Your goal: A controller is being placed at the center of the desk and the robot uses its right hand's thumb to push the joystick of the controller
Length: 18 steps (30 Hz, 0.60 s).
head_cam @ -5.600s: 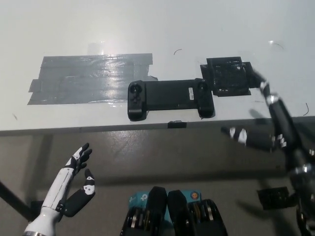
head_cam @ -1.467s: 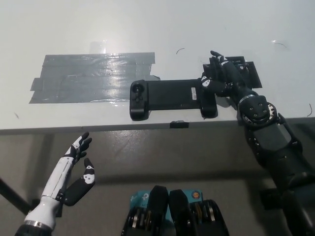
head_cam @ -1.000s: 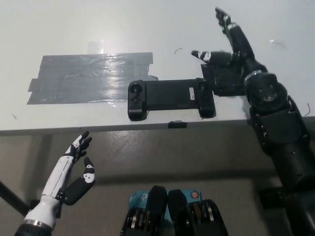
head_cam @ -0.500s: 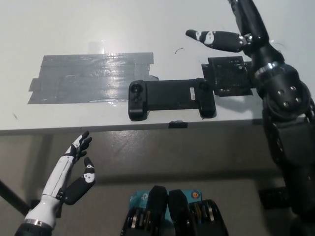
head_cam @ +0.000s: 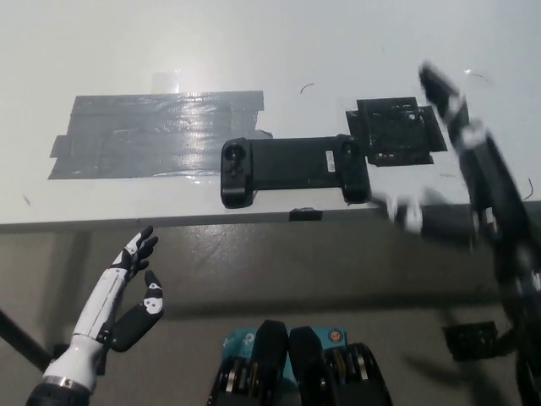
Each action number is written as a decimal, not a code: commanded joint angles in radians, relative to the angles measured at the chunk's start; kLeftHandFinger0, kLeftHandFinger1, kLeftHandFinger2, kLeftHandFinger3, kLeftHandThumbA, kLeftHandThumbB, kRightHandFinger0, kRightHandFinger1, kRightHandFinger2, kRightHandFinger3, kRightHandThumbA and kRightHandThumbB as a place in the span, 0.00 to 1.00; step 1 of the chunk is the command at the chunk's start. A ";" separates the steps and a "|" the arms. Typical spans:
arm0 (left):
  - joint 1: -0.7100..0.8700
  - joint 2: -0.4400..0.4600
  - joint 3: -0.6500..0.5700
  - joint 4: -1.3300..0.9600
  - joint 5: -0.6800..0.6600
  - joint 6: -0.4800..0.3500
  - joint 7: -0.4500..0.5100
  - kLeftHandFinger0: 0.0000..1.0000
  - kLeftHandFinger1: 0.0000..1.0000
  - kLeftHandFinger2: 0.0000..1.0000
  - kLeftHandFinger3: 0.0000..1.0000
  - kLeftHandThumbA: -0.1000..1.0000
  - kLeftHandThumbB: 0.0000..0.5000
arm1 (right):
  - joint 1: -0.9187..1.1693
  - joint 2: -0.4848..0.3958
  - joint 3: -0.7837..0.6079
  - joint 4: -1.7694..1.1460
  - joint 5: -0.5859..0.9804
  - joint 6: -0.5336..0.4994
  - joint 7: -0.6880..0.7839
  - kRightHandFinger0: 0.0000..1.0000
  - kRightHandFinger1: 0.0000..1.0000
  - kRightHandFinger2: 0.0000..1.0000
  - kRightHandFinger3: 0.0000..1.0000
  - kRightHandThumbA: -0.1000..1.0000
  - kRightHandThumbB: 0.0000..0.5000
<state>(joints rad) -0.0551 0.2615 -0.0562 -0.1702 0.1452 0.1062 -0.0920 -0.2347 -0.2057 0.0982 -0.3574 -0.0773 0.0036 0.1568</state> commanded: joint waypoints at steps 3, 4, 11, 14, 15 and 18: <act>0.040 0.007 -0.005 -0.042 0.010 -0.011 -0.014 1.00 1.00 1.00 1.00 0.10 0.17 | 0.104 -0.006 0.042 0.026 0.033 -0.083 0.044 1.00 1.00 1.00 1.00 0.99 0.91; 0.047 0.006 -0.006 -0.044 0.012 -0.012 -0.012 1.00 1.00 1.00 1.00 0.09 0.17 | 0.112 -0.004 0.045 0.051 0.027 -0.093 0.043 1.00 1.00 1.00 1.00 0.98 0.91; 0.079 0.006 -0.009 -0.049 0.019 -0.018 -0.009 1.00 1.00 1.00 1.00 0.06 0.20 | 0.122 -0.005 0.064 0.211 -0.024 -0.128 0.030 1.00 1.00 1.00 1.00 0.99 0.86; 0.088 0.003 -0.011 -0.048 0.019 -0.023 -0.008 1.00 1.00 1.00 1.00 0.06 0.20 | 0.127 -0.006 0.065 0.244 -0.031 -0.143 0.026 1.00 1.00 1.00 1.00 0.98 0.84; 0.091 0.003 -0.012 -0.049 0.020 -0.025 -0.008 1.00 1.00 1.00 1.00 0.06 0.19 | 0.130 -0.006 0.066 0.249 -0.033 -0.145 0.026 1.00 1.00 1.00 1.00 0.98 0.83; 0.103 0.004 -0.014 -0.057 0.019 -0.020 -0.013 1.00 1.00 1.00 1.00 0.12 0.17 | 0.135 -0.003 0.066 0.278 -0.032 -0.170 0.023 1.00 1.00 1.00 1.00 0.98 0.82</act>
<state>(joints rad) 0.0402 0.2592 -0.0669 -0.1825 0.1535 0.1058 -0.0926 -0.0970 -0.2079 0.1602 -0.0854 -0.0989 -0.0839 0.1795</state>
